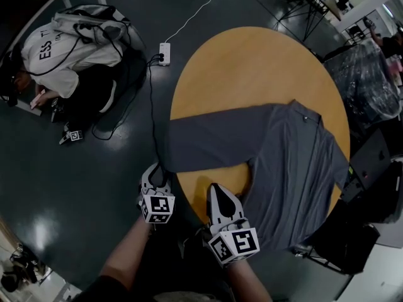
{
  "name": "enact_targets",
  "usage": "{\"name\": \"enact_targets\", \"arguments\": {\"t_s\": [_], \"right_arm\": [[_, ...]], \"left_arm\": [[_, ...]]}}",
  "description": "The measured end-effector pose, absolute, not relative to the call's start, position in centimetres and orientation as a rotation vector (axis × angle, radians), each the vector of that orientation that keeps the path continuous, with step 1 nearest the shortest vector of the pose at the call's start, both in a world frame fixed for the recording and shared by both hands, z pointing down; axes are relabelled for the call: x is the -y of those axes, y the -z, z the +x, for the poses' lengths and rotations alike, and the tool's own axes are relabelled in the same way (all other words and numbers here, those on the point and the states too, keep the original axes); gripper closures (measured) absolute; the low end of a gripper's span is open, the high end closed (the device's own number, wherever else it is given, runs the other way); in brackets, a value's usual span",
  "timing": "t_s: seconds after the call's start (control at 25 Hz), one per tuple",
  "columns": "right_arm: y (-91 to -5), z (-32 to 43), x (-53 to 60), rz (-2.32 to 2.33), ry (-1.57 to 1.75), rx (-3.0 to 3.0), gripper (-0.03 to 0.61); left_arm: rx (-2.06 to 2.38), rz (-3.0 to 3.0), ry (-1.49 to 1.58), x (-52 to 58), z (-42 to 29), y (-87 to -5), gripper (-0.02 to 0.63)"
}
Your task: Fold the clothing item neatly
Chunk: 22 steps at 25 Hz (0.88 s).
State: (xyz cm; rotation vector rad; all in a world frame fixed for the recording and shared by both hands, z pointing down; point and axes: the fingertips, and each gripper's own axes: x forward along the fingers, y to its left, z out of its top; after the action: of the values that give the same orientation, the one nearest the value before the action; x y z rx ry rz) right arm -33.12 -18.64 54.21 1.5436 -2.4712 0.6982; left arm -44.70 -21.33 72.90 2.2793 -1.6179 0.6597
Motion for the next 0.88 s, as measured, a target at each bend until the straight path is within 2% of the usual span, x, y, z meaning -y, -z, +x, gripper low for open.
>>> {"name": "enact_targets", "arguments": {"t_s": [0.2,0.28,0.32,0.6,0.88], "right_arm": [[-53.5,-32.9,18.6,1.563,-0.707,2.474,0.591],[-52.8,-32.8,18.7,1.569,-0.693,2.483,0.591],[-52.5,-32.6,18.8,1.572,-0.685,2.488,0.591],[-49.4,-31.5,19.2,1.607,-0.629,2.523,0.591],[-46.2,-27.8,19.0,1.699,-0.573,2.545,0.591]], "left_arm": [[1.684,2.254,-0.720,21.5,-46.7,-72.2,0.468],[1.713,2.240,-0.721,21.3,-47.7,-71.5,0.560],[1.733,2.234,-0.704,21.3,-48.1,-70.8,0.575],[1.875,2.171,-0.417,21.5,-51.4,-62.1,0.575],[1.938,2.200,-0.219,22.7,-49.9,-53.7,0.575]]}}
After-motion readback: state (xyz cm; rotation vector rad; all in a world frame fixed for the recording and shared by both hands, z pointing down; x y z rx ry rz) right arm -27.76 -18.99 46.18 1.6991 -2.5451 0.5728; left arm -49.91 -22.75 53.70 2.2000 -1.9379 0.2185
